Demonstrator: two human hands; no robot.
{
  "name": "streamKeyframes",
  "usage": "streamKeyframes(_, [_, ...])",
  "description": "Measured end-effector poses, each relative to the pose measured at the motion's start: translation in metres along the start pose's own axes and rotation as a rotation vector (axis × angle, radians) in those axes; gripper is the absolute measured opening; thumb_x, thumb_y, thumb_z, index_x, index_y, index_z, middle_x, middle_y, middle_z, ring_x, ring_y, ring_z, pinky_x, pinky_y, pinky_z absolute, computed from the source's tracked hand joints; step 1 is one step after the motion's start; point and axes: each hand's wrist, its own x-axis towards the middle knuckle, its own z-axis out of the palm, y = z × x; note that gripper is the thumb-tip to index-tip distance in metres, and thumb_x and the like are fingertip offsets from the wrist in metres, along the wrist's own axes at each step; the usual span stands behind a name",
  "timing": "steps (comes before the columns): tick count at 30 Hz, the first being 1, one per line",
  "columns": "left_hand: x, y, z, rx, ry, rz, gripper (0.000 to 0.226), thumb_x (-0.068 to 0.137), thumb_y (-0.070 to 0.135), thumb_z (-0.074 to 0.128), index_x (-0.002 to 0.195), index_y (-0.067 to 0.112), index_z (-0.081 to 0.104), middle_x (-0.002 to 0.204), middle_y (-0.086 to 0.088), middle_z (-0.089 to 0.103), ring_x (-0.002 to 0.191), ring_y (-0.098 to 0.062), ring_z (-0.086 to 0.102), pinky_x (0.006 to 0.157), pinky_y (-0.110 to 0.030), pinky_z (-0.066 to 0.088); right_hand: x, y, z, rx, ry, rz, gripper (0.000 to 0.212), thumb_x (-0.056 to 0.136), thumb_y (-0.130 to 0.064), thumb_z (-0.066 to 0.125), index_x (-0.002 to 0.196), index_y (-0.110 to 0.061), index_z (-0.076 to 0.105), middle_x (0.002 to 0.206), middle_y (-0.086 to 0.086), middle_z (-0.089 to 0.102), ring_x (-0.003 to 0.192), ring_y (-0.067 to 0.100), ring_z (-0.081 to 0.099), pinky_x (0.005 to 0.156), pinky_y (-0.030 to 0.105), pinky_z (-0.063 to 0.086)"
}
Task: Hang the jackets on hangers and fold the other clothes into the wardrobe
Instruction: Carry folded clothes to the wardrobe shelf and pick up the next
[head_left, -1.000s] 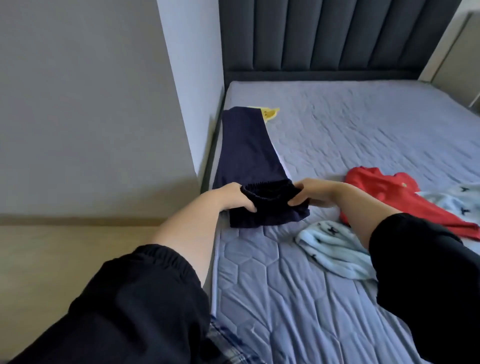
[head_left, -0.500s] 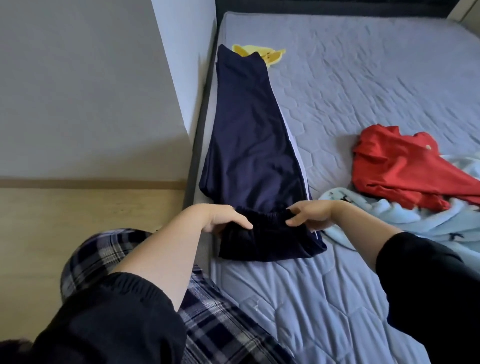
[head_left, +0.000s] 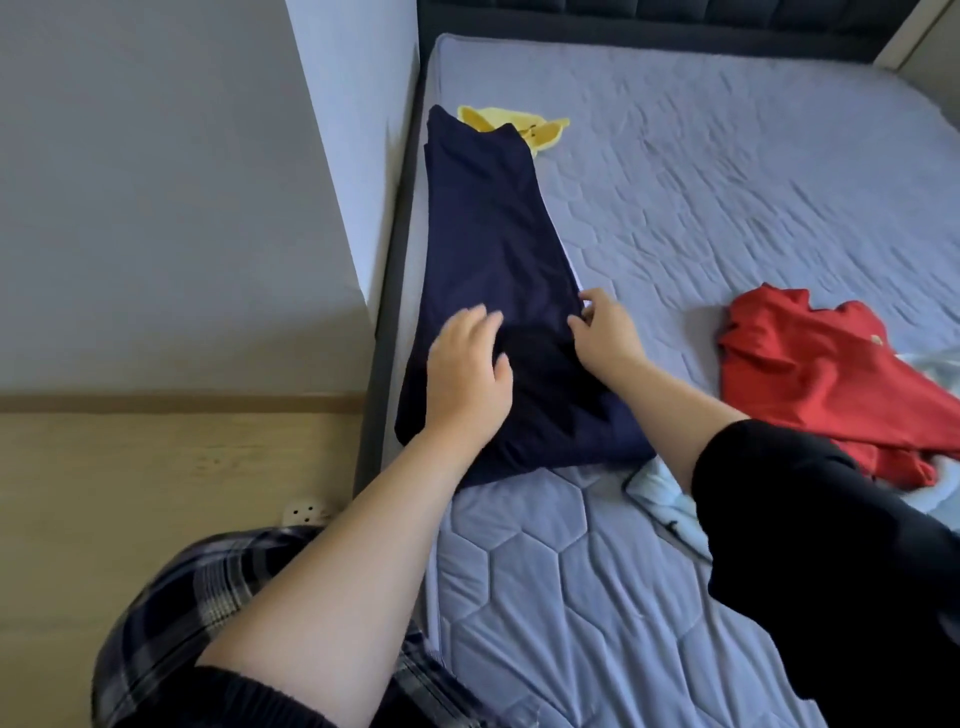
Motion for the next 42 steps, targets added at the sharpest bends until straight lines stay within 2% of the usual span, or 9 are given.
streamKeyframes(3, [-0.014,-0.025,0.019,0.257,-0.364,-0.124,0.05,0.1,0.025,0.04,0.148,0.015,0.03,0.159,-0.004,0.015,0.147,-0.022,0.006,0.118,-0.05,0.012,-0.018,0.012,0.024,-0.183,0.017,-0.128,0.041,0.096,-0.013,0.044,0.137,-0.008,0.043,0.137,0.013,0.047,0.125,0.03,0.042,0.101,0.04,0.036])
streamKeyframes(9, [-0.023,-0.053,0.04,0.361,-0.686,-0.124,0.059,0.103,0.039,0.026,0.153,0.021,0.002,0.161,-0.001,-0.013,0.148,-0.022,-0.009,0.118,-0.048,0.006,-0.046,0.049,0.058,-0.172,-0.233,0.068,0.061,0.098,-0.03,0.046,0.149,-0.007,0.022,0.15,0.015,0.034,0.137,0.032,0.033,0.112,0.041,0.029])
streamKeyframes(15, [-0.016,-0.058,0.043,0.297,-0.679,-0.086,0.058,0.103,0.039,0.027,0.153,0.024,0.002,0.16,0.001,-0.016,0.147,-0.022,-0.013,0.118,-0.047,0.003,-0.014,0.035,0.039,0.183,-0.141,0.286,0.044,0.089,-0.029,0.064,0.127,-0.01,0.053,0.122,0.001,0.059,0.108,0.019,0.056,0.09,0.028,0.043])
streamKeyframes(20, [-0.009,-0.04,0.039,0.223,-0.318,0.025,0.056,0.1,0.024,0.037,0.152,0.021,0.018,0.161,-0.002,0.003,0.148,-0.023,-0.003,0.117,-0.048,0.005,-0.011,0.017,0.032,0.27,0.15,0.179,0.034,0.096,-0.02,0.053,0.13,-0.015,0.048,0.117,-0.001,0.057,0.105,0.015,0.052,0.087,0.026,0.039])
streamKeyframes(23, [-0.013,-0.042,0.041,0.249,-0.355,0.054,0.053,0.101,0.027,0.035,0.152,0.021,0.021,0.161,-0.001,0.005,0.148,-0.023,-0.003,0.117,-0.049,0.006,-0.014,0.026,0.044,-0.184,0.053,0.114,0.051,0.097,-0.018,0.048,0.144,-0.011,0.03,0.143,0.011,0.039,0.129,0.03,0.038,0.105,0.04,0.035])
streamKeyframes(26, [-0.021,-0.052,0.049,0.314,-0.542,-0.046,0.054,0.102,0.038,0.026,0.153,0.023,0.012,0.161,0.0,-0.004,0.148,-0.023,-0.009,0.118,-0.049,0.005,-0.021,0.031,0.051,-0.365,0.081,-0.227,0.056,0.096,-0.015,0.045,0.149,-0.014,0.027,0.155,0.01,0.025,0.142,0.03,0.023,0.116,0.045,0.021])
streamKeyframes(30, [-0.021,-0.06,0.055,0.376,-0.692,-0.101,0.056,0.102,0.043,0.023,0.153,0.027,0.006,0.161,0.005,-0.008,0.148,-0.019,-0.011,0.119,-0.047,0.003,-0.025,0.056,0.048,-0.77,-0.304,-0.296,0.059,0.101,-0.042,0.027,0.153,-0.032,0.0,0.162,-0.005,-0.002,0.148,0.02,-0.003,0.118,0.05,0.001])
streamKeyframes(38, [-0.013,-0.048,0.039,0.433,-0.656,-0.042,0.059,0.1,0.041,0.034,0.152,0.022,0.015,0.161,-0.003,-0.001,0.148,-0.024,-0.008,0.117,-0.05,0.003,-0.037,0.035,0.032,-0.555,-0.19,-0.299,0.061,0.102,-0.04,0.033,0.154,-0.016,0.009,0.162,0.002,0.0,0.148,0.019,-0.005,0.12,0.043,0.0])
streamKeyframes(42, [-0.01,-0.033,0.021,0.387,-0.564,0.05,0.048,0.093,0.04,0.048,0.135,0.017,0.046,0.135,-0.005,0.04,0.129,-0.025,0.033,0.106,-0.038,0.028,-0.07,0.042,0.011,-0.543,-0.377,-0.481,0.074,0.094,-0.053,0.043,0.153,-0.017,0.016,0.162,-0.001,0.001,0.148,0.013,-0.006,0.121,0.04,-0.001])
